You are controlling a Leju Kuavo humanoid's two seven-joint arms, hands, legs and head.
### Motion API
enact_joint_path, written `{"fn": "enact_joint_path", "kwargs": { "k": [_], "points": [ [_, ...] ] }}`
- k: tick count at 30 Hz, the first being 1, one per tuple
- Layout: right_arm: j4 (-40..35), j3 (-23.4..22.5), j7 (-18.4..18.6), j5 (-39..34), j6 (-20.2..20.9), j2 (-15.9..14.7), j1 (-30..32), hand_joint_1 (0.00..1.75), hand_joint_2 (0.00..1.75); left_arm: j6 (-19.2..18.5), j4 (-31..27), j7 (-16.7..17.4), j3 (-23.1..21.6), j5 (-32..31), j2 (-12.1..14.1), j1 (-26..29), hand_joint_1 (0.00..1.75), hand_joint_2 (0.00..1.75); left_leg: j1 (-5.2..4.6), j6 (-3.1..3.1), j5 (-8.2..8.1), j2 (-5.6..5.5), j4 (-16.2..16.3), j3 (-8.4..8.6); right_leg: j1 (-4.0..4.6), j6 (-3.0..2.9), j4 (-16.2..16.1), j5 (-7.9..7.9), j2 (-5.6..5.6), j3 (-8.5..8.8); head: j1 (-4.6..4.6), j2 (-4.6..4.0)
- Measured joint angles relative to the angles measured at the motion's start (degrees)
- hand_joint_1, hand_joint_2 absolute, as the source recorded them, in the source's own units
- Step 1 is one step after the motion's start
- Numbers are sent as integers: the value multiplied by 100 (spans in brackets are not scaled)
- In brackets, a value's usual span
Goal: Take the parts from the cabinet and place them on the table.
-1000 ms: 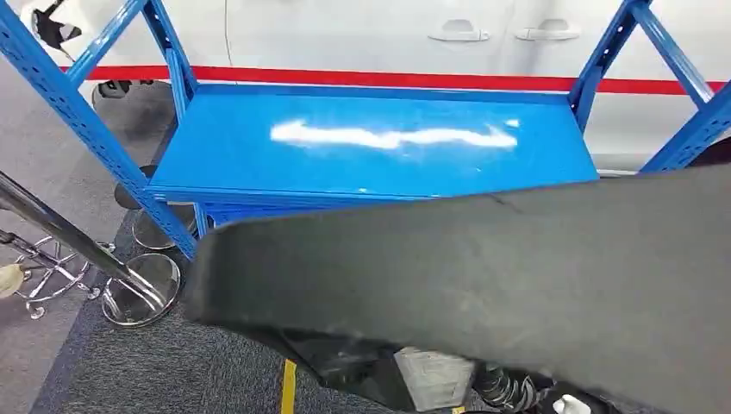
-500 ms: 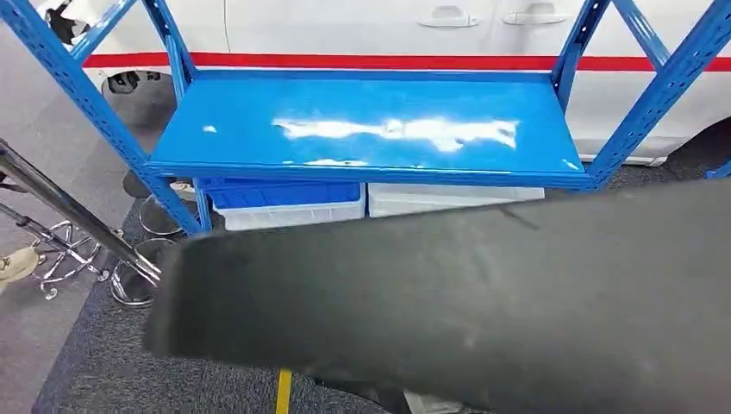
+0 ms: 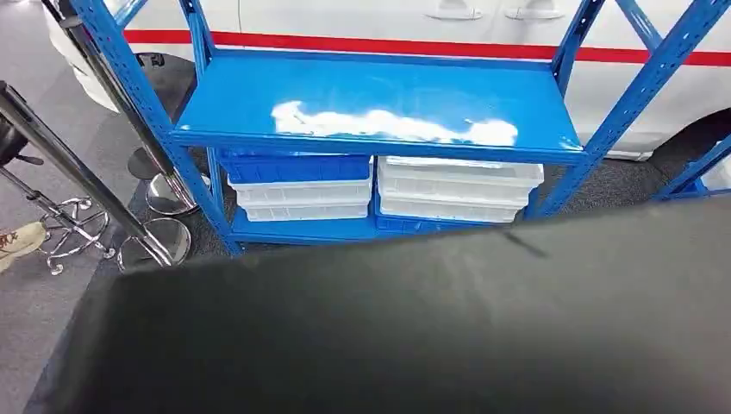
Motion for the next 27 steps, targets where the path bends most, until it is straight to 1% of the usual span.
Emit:
{"fn": "enact_joint_path", "kwargs": {
  "k": [1,2,3,4,5,6,7,8,9,10,11,12,13,14,15,16,17,18,19,20,21,22,23,24,25,26,27],
  "points": [
    [0,4,0,4,0,0,-8,175,175,-2,0,0,7,0,-2,0,0,175,-14,-6,61,-1,36,-111,18,-42,-250,271,0,249,0,0],
    [0,7,0,24,-2,0,-18,175,175,0,0,-2,17,0,-2,-1,0,175,-24,-12,89,-5,50,-190,45,-96,-655,372,1,574,0,0],
    [0,11,0,48,-7,0,-27,175,175,2,0,0,24,2,-26,1,0,175,-19,-21,135,-5,85,-234,80,-174,-1186,244,-5,980,-4,0],
    [-2,18,0,74,-11,0,-35,175,175,13,0,6,28,2,-48,3,0,175,-66,-44,149,-21,141,-261,126,-202,-1891,62,-12,1490,0,0],
    [7,20,2,85,-13,0,-54,175,175,18,0,11,35,4,-46,13,0,175,-63,-77,198,-16,148,-272,104,-198,-2193,-122,-21,1612,-2,0],
    [15,22,2,94,-15,0,-53,175,175,20,0,17,39,4,-46,5,0,175,-45,-104,270,-16,130,-300,135,-200,-2145,-78,-6,1560,0,0],
    [17,22,2,94,-20,0,-51,175,175,24,0,24,44,7,-46,6,0,175,-40,-137,317,-14,131,-317,133,-226,-2140,-42,-6,1525,-4,0],
    [30,24,2,109,-31,0,-51,175,175,39,0,39,52,20,-33,15,0,175,-61,-169,314,-30,140,-355,79,-267,-2171,31,-18,1492,0,0],
    [44,26,2,136,-50,0,-60,175,175,53,2,61,63,37,-39,16,0,175,-29,-214,164,-46,217,-394,72,-310,-2171,81,-36,1443,-4,0],
    [50,28,2,164,-66,0,-61,175,175,85,2,83,87,61,-39,26,0,175,-17,-260,-164,-47,479,-502,66,-359,-2159,129,-42,1373,-4,0],
    [61,41,15,210,-72,0,-61,175,175,129,2,107,109,91,-29,26,0,175,5,-307,-508,-46,922,-647,68,-363,-2142,174,-46,1304,-4,0],
    [74,55,61,247,-79,-2,-61,175,175,151,2,109,142,118,-20,23,0,175,18,-335,-730,-46,1346,-781,68,-359,-2118,212,-35,1240,-2,0],
    [100,70,107,283,-79,-2,-61,175,175,166,2,109,179,120,-17,21,0,175,29,-362,-847,-46,1787,-911,67,-349,-2084,249,-20,1159,-4,0],
    [129,85,125,306,-79,-4,-61,175,175,171,2,109,197,122,-17,24,0,175,42,-376,-792,-46,2015,-951,63,-338,-2049,275,-12,1087,-4,0],
    [155,101,129,310,-79,-9,-61,175,175,170,2,109,216,125,-15,28,0,175,60,-385,-611,-46,1980,-871,58,-327,-2010,292,4,1017,-4,0],
    [173,107,129,313,-79,-11,-65,175,175,173,2,109,223,127,-13,28,0,175,72,-388,-392,-52,1698,-659,54,-308,-1967,306,28,961,-4,0],
    [194,116,131,315,-79,-11,-72,175,175,173,2,107,236,129,-11,28,0,175,77,-376,-236,-75,1227,-342,49,-302,-1931,309,55,924,-4,0],
    [205,116,133,315,-81,-11,-76,175,175,173,2,107,247,129,-2,27,0,175,80,-350,-150,-158,676,11,47,-295,-1897,311,81,906,-4,0],
    [212,118,133,315,-79,-11,-78,175,175,173,2,107,262,131,7,16,0,175,89,-299,-349,-343,311,233,37,-271,-1882,320,103,871,-2,0],
    [216,120,133,315,-79,-11,-102,175,175,173,2,107,273,131,13,26,0,175,90,-287,-339,-376,182,319,51,-224,-1868,334,160,829,-4,0],
    [225,127,140,315,-79,-11,-108,175,175,181,0,107,291,140,15,34,0,175,73,-275,-344,-346,171,305,46,-182,-1860,360,197,814,-7,0],
    [232,127,124,266,-63,-24,-113,175,175,188,2,105,315,162,26,38,0,175,64,-246,-361,-281,151,301,36,-132,-1866,396,247,782,-7,0],
    [234,120,94,177,11,-61,-113,175,175,209,2,96,336,179,31,39,0,175,65,-210,-341,-232,130,293,43,-94,-1866,418,294,764,-4,0],
    [234,53,59,3,221,-157,-109,175,175,242,2,81,356,190,31,34,0,175,125,-132,-289,-142,55,303,44,-60,-1785,339,227,743,-5,0],
    [234,-38,37,-103,405,-206,-113,175,175,276,2,48,374,199,28,30,0,175,114,-86,-275,-103,46,293,50,-35,-1613,187,131,651,2,0],
    [234,-150,31,-172,556,-227,-113,175,175,317,0,18,396,199,28,28,0,175,107,-53,-265,-51,49,271,49,-21,-1256,-42,96,479,-2,0],
    [234,-236,26,-206,641,-230,-107,175,175,339,2,-4,424,199,28,32,0,175,96,-39,-256,5,52,252,43,-2,-799,-266,88,263,0,0]
  ]
}}
